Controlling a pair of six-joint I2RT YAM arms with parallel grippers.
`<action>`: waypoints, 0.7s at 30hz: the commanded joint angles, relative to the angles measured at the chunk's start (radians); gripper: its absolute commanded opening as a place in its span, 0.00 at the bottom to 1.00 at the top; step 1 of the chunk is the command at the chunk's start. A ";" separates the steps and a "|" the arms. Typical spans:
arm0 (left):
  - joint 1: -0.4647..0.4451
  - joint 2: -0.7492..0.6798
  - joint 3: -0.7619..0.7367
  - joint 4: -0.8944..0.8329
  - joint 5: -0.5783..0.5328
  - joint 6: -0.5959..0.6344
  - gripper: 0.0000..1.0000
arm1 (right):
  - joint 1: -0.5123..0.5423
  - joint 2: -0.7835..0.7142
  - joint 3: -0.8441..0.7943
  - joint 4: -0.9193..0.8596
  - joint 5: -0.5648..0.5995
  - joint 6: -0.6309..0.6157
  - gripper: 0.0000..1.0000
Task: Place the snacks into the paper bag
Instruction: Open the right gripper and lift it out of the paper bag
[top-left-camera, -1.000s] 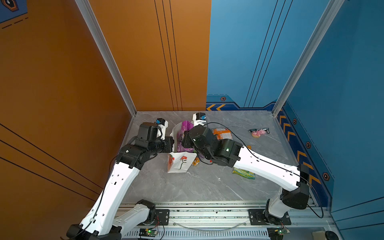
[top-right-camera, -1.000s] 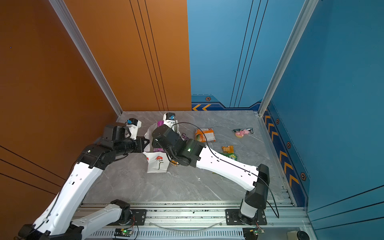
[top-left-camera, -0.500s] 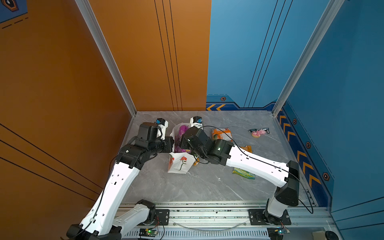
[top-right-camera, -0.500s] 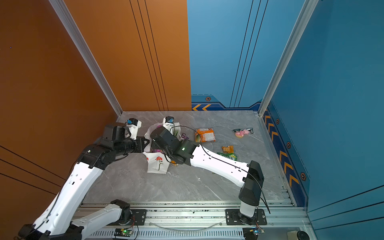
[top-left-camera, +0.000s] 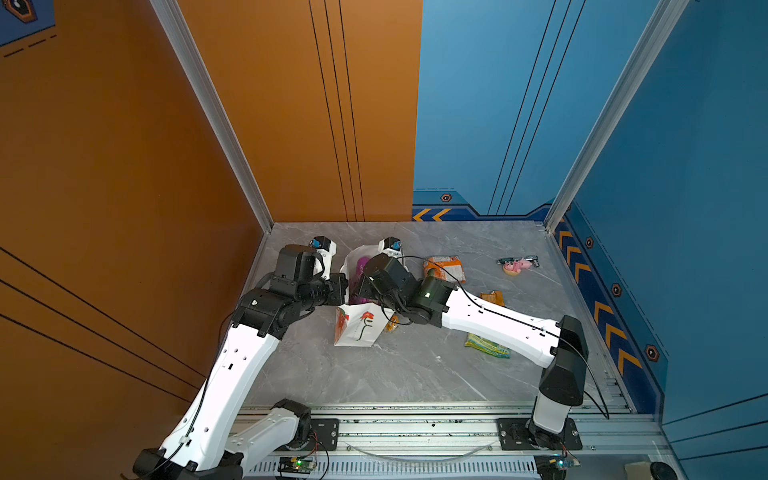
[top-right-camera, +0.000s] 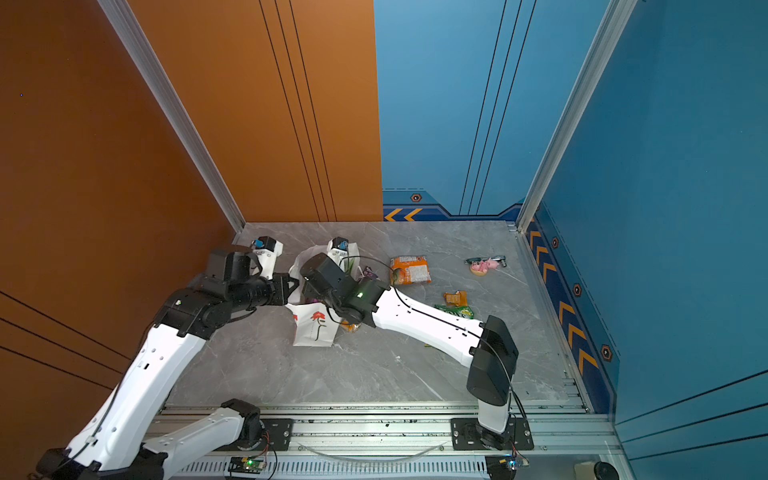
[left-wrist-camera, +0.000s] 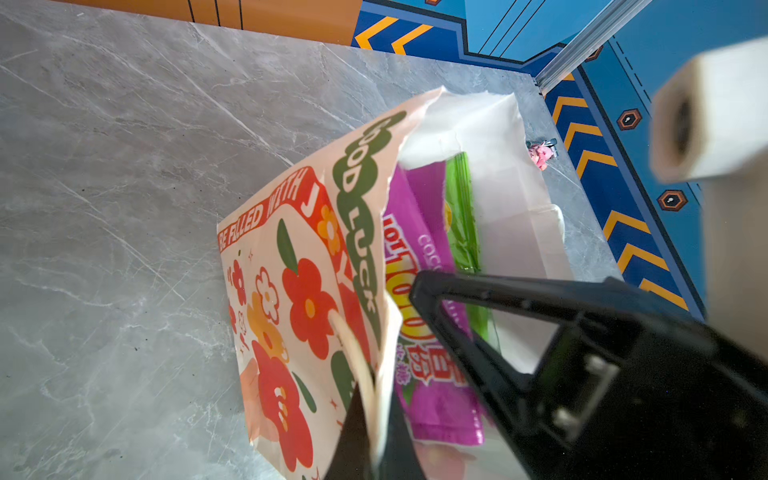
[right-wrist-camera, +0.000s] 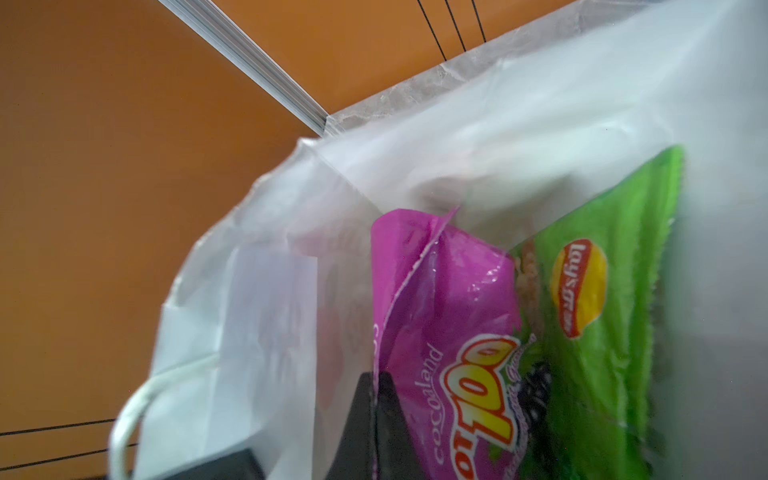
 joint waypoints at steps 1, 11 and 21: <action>-0.011 -0.014 0.005 0.026 0.008 0.006 0.00 | 0.008 0.001 0.040 0.049 -0.024 0.027 0.00; -0.011 -0.022 0.003 0.035 0.018 0.005 0.00 | 0.008 0.026 0.050 0.021 -0.065 0.043 0.00; -0.012 -0.032 -0.009 0.045 0.031 0.018 0.00 | 0.004 0.096 0.112 -0.028 -0.133 0.068 0.00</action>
